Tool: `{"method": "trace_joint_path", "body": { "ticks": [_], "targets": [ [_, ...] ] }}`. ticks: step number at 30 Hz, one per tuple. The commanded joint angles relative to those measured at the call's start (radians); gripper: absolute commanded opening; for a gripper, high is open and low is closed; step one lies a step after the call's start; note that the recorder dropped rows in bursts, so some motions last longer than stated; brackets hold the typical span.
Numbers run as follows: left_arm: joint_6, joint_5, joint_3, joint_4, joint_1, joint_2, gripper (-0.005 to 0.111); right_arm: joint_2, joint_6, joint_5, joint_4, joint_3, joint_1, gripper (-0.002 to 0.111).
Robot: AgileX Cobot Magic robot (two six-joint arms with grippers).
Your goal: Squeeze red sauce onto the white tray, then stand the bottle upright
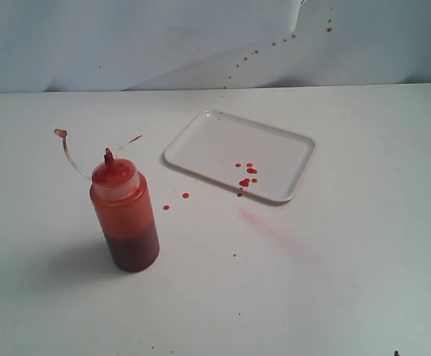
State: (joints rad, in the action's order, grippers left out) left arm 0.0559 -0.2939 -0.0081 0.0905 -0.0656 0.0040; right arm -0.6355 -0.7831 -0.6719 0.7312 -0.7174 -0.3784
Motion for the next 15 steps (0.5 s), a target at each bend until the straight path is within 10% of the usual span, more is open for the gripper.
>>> {"method": "trace_joint_path", "body": {
  "ticks": [1,15],
  "targets": [
    [0.004,0.007,0.008,0.0,-0.004,-0.004,0.0,0.157,0.003,-0.003,-0.007,-0.002,0.008,0.0],
    [0.004,0.007,0.008,0.0,-0.004,-0.004,0.0,0.459,-0.001,0.064,0.019,-0.002,0.169,0.0]
  ]
}}
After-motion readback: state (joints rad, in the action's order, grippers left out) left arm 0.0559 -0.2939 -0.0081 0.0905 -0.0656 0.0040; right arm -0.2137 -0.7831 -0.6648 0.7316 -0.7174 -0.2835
